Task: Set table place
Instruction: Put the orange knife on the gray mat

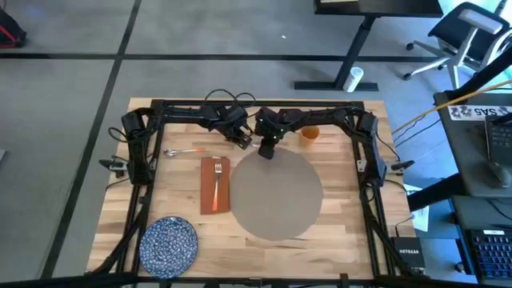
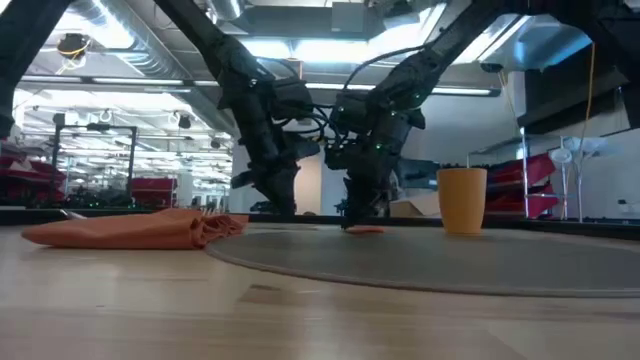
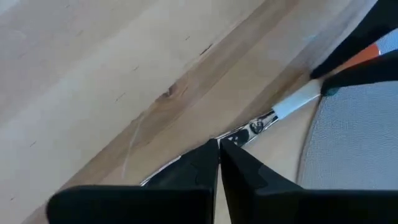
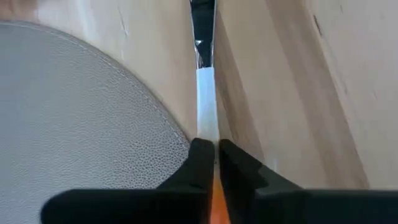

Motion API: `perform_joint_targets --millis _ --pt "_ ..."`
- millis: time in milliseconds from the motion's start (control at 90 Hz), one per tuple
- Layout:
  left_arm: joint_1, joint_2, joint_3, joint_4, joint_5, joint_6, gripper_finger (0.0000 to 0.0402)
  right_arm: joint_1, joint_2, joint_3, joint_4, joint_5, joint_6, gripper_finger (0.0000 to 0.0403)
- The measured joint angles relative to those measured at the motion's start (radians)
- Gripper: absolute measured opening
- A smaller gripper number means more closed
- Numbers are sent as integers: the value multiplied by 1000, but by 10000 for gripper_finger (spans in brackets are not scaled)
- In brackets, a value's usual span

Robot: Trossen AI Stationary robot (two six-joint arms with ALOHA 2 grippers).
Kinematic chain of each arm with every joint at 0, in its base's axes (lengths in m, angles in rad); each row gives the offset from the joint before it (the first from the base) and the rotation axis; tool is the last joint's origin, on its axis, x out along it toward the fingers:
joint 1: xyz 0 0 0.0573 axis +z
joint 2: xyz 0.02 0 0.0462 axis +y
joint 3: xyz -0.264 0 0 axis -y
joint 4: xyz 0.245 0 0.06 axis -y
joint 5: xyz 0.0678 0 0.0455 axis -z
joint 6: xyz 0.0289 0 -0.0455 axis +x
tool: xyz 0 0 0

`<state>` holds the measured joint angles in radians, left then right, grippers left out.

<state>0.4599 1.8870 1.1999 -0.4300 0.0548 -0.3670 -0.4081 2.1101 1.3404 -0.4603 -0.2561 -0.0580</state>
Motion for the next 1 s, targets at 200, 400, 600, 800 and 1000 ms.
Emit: perform_joint_targets --millis 200,400,600,800,1000 --pt "0 0 0 0 0 0 0 -8 2 -2 4 -43 24 0" --pt "0 0 0 -3 0 0 0 -6 -2 11 -23 -77 30 6" --pt "0 0 0 -2 0 0 0 -3 2 58 -55 -69 28 71" --pt "2 0 0 2 0 0 0 -1 6 67 -49 7 -2 127" --pt "12 0 0 2 -3 0 0 -1 36 72 -33 38 -27 101"
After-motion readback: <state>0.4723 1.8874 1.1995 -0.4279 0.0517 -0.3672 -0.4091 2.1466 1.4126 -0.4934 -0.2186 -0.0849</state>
